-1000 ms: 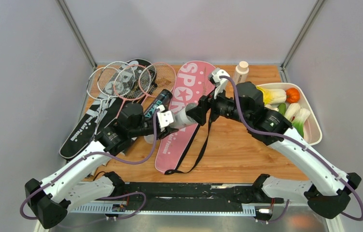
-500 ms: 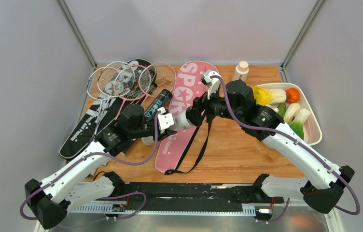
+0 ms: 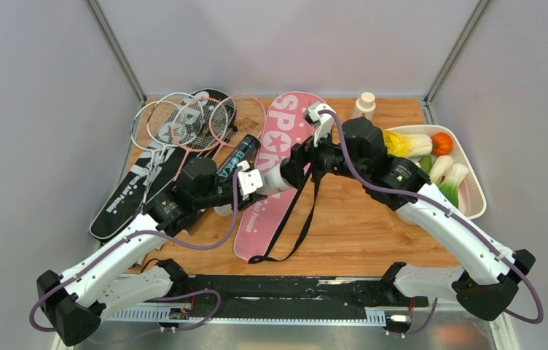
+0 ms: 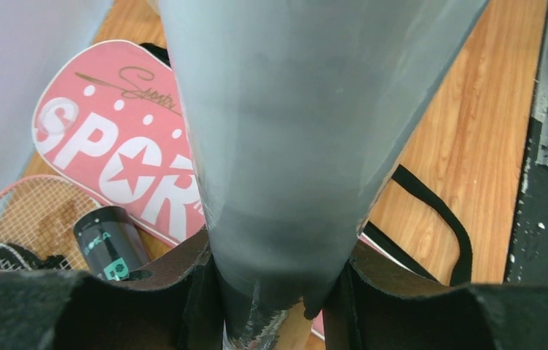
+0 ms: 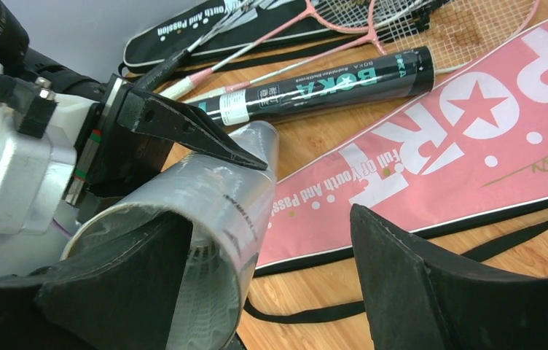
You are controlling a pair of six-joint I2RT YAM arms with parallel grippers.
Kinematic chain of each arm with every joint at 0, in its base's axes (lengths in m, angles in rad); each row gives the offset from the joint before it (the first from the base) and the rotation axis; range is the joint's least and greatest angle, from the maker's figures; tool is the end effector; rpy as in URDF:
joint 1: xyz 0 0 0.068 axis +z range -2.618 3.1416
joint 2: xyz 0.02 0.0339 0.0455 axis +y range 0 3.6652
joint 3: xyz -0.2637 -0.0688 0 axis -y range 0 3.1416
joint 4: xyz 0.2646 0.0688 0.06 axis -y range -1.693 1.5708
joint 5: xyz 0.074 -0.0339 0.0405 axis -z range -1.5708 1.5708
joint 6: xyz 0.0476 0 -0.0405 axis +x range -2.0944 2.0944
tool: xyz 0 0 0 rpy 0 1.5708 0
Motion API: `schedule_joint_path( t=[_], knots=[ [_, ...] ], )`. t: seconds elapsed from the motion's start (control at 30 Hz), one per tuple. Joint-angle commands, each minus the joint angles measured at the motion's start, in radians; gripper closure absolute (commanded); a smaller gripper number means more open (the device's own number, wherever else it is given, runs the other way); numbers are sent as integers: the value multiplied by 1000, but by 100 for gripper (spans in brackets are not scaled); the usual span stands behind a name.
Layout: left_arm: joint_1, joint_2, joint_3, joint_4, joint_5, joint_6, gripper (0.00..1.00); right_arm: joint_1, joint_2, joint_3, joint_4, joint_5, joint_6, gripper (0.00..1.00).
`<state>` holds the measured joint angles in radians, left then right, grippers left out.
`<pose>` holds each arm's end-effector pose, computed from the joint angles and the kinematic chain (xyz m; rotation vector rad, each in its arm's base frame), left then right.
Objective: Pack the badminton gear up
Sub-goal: Place the shuttlecock at the shuttle tube, then close the lid on the shuttle tube.
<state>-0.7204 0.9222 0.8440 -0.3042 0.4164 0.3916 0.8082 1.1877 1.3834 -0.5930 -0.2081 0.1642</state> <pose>0.1663 -0.1716 0.3189 1.2657 1.5095 -0.6221 0.1867 0.2096 0.4217 -0.7842 1.9007 0.8266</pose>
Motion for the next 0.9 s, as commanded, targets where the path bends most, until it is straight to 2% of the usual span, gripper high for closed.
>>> schedule_joint_path(
  t=[0.0, 0.2, 0.4, 0.63, 0.8, 0.87],
  knots=[
    [-5, -25, 15, 133, -86, -20, 74, -17, -55, 73, 18, 30, 41, 18],
    [-5, -23, 11, 160, -124, -40, 74, -41, -64, 136, 41, 57, 76, 19],
    [-4, -53, -5, 174, -184, -48, 74, -43, -142, 57, 159, 129, 104, 21],
    [-5, -130, -46, 233, -245, -60, 74, -71, -180, -69, 410, 469, 157, 21],
    [-5, -219, -98, 276, -261, -50, 73, -133, -69, -151, 626, 664, 134, 24],
    [-5, -244, -115, 288, -270, -56, 73, -199, 18, -157, 663, 693, 194, 25]
  ],
)
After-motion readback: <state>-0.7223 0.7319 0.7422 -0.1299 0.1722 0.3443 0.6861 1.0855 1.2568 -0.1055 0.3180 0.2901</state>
